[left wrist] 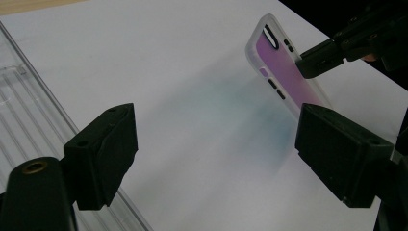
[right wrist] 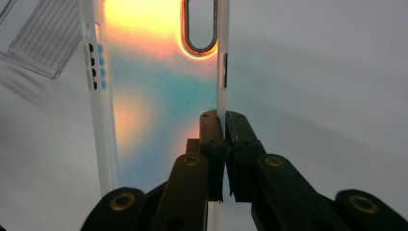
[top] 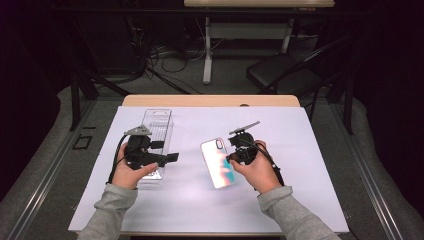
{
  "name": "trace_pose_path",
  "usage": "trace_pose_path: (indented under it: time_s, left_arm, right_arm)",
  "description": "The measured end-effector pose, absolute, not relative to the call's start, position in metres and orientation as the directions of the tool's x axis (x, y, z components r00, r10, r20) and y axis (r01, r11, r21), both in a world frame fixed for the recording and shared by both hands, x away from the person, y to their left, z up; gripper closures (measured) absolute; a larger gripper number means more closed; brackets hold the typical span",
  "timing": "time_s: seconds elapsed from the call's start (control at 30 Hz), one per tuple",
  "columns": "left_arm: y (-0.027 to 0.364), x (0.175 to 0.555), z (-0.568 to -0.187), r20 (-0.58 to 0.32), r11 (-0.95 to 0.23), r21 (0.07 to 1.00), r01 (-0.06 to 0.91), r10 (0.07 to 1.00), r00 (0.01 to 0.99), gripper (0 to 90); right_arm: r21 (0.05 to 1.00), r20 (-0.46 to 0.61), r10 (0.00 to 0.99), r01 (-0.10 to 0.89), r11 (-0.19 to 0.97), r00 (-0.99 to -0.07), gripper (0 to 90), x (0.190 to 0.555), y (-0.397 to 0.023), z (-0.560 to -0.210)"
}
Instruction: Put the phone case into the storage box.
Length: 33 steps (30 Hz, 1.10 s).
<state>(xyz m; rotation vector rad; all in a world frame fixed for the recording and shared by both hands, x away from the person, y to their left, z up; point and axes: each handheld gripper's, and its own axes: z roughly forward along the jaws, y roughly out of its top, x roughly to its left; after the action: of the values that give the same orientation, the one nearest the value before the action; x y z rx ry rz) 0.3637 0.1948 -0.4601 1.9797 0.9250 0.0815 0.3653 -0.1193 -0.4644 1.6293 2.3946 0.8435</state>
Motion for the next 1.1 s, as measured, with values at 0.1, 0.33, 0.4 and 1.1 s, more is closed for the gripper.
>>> trace_pose_path:
  time_s: [0.1, 0.33, 0.4, 1.1]
  left_arm:
    - [0.193, 0.363, -0.461, -0.298, -0.288, 0.766, 0.574, 0.633, 0.715, 15.3]
    - [0.191, 0.362, -0.461, -0.304, -0.283, 0.771, 0.57, 0.623, 0.72, 15.4]
    - [0.191, 0.362, -0.461, -0.303, -0.284, 0.771, 0.569, 0.622, 0.722, 15.6]
    - [0.181, 0.358, -0.464, -0.321, -0.279, 0.774, 0.569, 0.602, 0.731, 15.8]
  right_arm:
    - [0.515, 0.2, 0.886, 0.814, 0.267, -0.418, 86.7, 0.365, -0.117, -0.463]
    - [0.564, 0.195, 0.877, 0.782, 0.265, -0.438, 86.8, 0.362, -0.113, -0.459]
    - [0.577, 0.194, 0.874, 0.773, 0.266, -0.445, 86.9, 0.361, -0.112, -0.459]
    - [0.639, 0.153, 0.869, 0.718, 0.277, -0.471, 87.0, 0.352, -0.094, -0.466]
